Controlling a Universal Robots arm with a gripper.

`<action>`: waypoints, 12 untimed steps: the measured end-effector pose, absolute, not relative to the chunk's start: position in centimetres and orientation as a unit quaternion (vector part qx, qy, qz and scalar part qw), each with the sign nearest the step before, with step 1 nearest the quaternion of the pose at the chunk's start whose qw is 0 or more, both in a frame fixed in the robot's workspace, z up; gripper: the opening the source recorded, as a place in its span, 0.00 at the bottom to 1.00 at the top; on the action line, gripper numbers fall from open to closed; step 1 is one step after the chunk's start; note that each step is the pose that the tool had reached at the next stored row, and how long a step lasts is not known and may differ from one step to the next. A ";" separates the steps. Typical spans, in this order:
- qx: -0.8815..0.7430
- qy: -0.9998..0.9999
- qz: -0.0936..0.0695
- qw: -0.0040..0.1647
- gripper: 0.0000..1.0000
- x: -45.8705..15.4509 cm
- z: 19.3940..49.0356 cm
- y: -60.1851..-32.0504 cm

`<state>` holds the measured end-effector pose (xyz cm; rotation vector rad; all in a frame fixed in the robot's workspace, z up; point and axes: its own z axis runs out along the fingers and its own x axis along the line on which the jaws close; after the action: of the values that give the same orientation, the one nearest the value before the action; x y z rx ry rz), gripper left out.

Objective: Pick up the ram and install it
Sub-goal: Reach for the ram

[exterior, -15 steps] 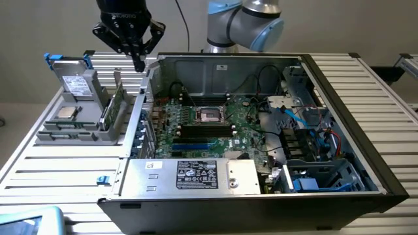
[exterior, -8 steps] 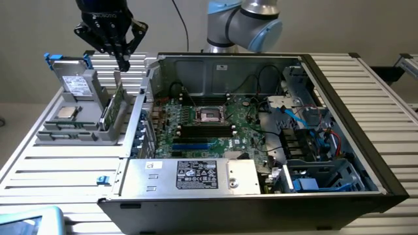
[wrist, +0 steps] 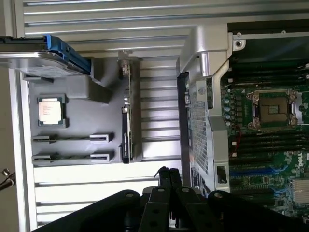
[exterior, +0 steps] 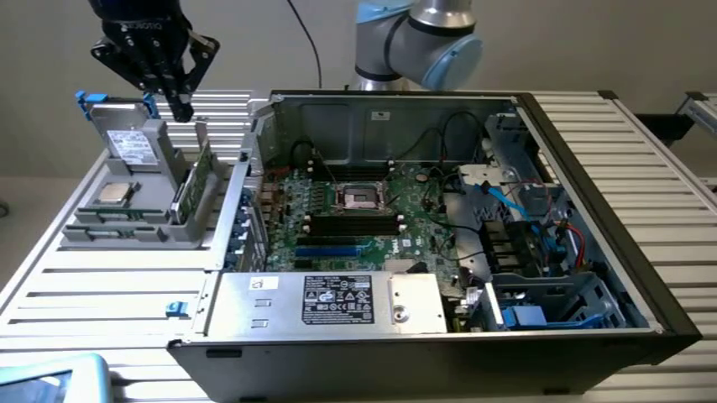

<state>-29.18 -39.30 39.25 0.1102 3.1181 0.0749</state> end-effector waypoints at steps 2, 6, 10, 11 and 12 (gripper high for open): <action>0.035 0.999 0.024 0.010 0.11 -30.1 39.2 -39.2; 0.035 0.999 0.024 0.010 0.11 -31.9 39.2 -39.1; 0.035 0.999 0.024 0.010 0.11 -33.7 39.2 -38.9; 0.035 0.999 0.024 0.010 0.11 -34.2 39.2 -38.9; 0.035 0.999 0.024 0.010 0.11 -34.6 39.2 -38.8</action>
<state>-34.64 -38.80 39.19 0.1101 3.1181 0.0748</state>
